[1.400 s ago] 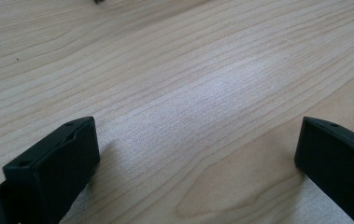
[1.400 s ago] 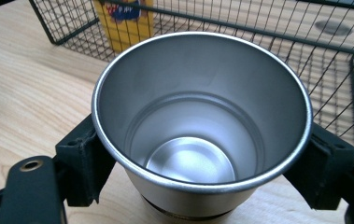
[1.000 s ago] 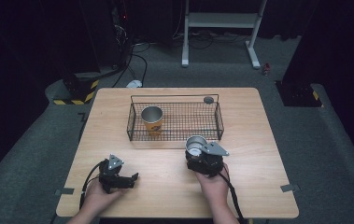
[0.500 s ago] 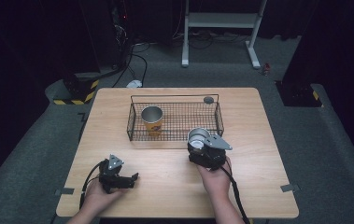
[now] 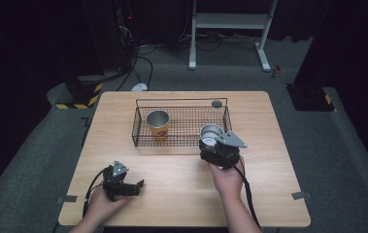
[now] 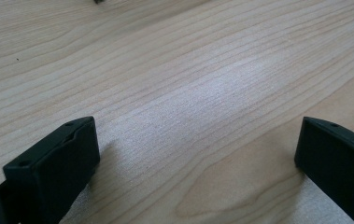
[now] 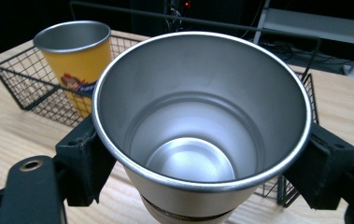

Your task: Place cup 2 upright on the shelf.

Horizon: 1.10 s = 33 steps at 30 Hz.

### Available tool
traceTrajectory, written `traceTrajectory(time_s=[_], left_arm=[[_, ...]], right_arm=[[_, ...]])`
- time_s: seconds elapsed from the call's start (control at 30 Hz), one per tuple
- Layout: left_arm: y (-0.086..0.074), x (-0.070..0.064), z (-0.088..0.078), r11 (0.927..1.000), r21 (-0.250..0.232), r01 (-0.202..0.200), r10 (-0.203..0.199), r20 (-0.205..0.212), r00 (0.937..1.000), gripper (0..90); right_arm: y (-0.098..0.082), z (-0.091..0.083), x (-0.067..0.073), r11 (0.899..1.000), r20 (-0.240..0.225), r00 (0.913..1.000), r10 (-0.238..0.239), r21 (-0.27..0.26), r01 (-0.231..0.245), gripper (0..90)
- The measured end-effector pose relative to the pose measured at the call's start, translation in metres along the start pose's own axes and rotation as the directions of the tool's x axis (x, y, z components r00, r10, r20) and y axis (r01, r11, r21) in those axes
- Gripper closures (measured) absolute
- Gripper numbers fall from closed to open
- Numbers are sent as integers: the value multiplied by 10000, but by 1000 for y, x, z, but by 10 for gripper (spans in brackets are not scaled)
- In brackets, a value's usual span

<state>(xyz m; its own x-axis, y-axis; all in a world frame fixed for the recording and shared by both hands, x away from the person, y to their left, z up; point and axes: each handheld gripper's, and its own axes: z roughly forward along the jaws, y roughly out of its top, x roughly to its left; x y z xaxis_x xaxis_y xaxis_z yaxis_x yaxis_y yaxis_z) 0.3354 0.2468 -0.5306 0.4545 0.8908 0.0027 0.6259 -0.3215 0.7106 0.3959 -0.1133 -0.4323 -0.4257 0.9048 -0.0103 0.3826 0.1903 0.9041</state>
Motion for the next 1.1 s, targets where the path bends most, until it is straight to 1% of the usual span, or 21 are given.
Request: traceTrajectory(time_s=[0.13,0.23,0.27,0.3,0.43,0.53,0.57,0.63,0.77,0.83,0.9,1.0,1.1], left_arm=[[0,0,0,10000,11,-10,10,2,10000,2],[0,0,0,10000,16,-6,6,2,10000,2],[0,0,0,10000,15,3,-3,3,10000,2],[0,0,0,10000,18,-6,6,1,10000,2],[0,0,0,10000,17,-2,2,2,10000,2],[0,0,0,10000,15,1,-1,7,10000,2],[0,0,0,10000,15,-7,7,5,10000,2],[0,0,0,10000,14,-7,7,4,10000,2],[0,0,0,10000,13,-5,5,7,10000,2],[0,0,0,10000,13,-5,5,7,10000,2],[0,0,0,10000,15,-5,5,8,10000,2],[0,0,0,10000,12,-4,4,7,10000,2],[0,0,0,10000,1,25,-25,5,10000,2]], right_arm=[[5,1,-4,9998,53,9999,146,-129,-145,185],[10,3,-5,9998,125,9998,148,-116,-147,185],[11,3,-5,9997,114,9997,224,-119,-223,185],[14,4,-5,9998,122,9999,110,-158,-108,185],[21,6,-5,9998,144,9999,80,-191,-77,185],[25,10,-4,9998,222,9997,-58,-176,62,185],[27,11,-4,10000,246,9997,31,-90,-29,185],[29,15,-5,10000,265,9996,31,18,-32,185],[34,19,-5,10000,289,9996,-3,11,2,185],[37,20,-6,9998,322,9993,175,-27,-174,185],[39,24,-8,9999,383,9992,101,-27,-100,185],[42,28,-9,9999,490,9987,164,26,-166,185],[45,32,-11,9997,478,9985,256,-38,-254,185]])
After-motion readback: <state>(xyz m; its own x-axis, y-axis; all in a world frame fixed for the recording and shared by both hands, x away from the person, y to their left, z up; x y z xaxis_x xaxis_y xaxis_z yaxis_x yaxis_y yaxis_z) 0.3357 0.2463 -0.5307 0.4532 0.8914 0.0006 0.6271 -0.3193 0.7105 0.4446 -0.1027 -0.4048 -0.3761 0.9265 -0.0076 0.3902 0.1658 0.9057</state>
